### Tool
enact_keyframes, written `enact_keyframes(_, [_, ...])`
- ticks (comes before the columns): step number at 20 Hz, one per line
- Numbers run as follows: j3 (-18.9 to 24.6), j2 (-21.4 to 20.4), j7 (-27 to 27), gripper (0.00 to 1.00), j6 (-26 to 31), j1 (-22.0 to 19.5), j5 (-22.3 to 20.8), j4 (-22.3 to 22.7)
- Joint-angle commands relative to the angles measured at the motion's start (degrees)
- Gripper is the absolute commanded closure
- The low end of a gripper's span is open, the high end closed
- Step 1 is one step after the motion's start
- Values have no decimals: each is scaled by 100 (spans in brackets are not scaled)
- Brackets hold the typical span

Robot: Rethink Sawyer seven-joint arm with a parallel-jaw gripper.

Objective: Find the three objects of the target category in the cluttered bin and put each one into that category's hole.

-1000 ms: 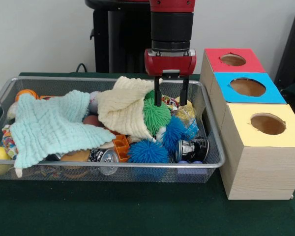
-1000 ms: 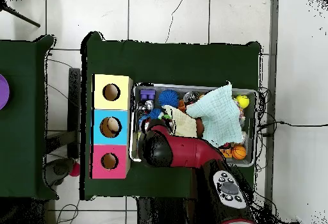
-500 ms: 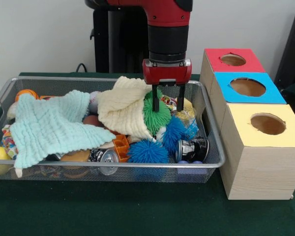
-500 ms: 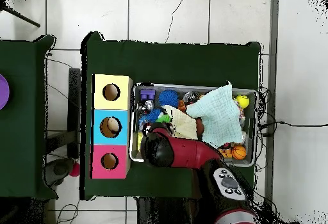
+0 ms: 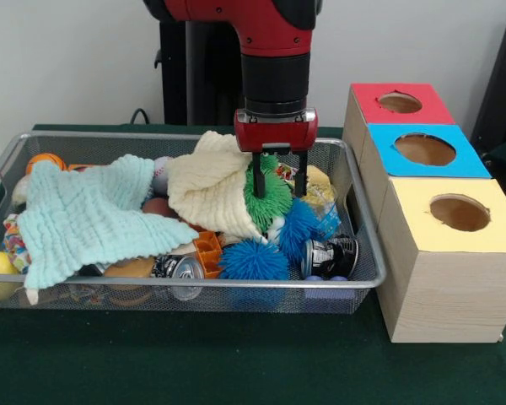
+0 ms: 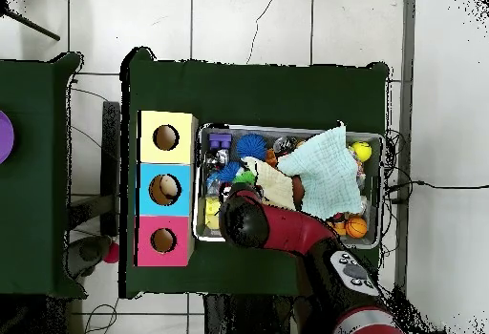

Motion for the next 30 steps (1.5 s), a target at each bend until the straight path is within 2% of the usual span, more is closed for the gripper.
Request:
enact_keyframes(1, [597, 275, 1469, 0, -246, -181, 362, 177])
enact_keyframes(4, [695, 291, 1431, 0, -207, -245, 420, 206])
enact_keyframes(7, [1077, 363, 1460, 0, -85, -506, 544, 340])
enact_keyframes(10, [1128, 324, 1482, 0, -101, -493, 627, 369])
enact_keyframes(17, [791, 109, 1720, 0, -51, 141, 1096, 325])
enact_keyframes(23, [402, 219, 1715, 0, -191, 732, 1471, 123])
enact_keyframes(30, [410, 231, 1595, 0, -276, 749, 1614, 187])
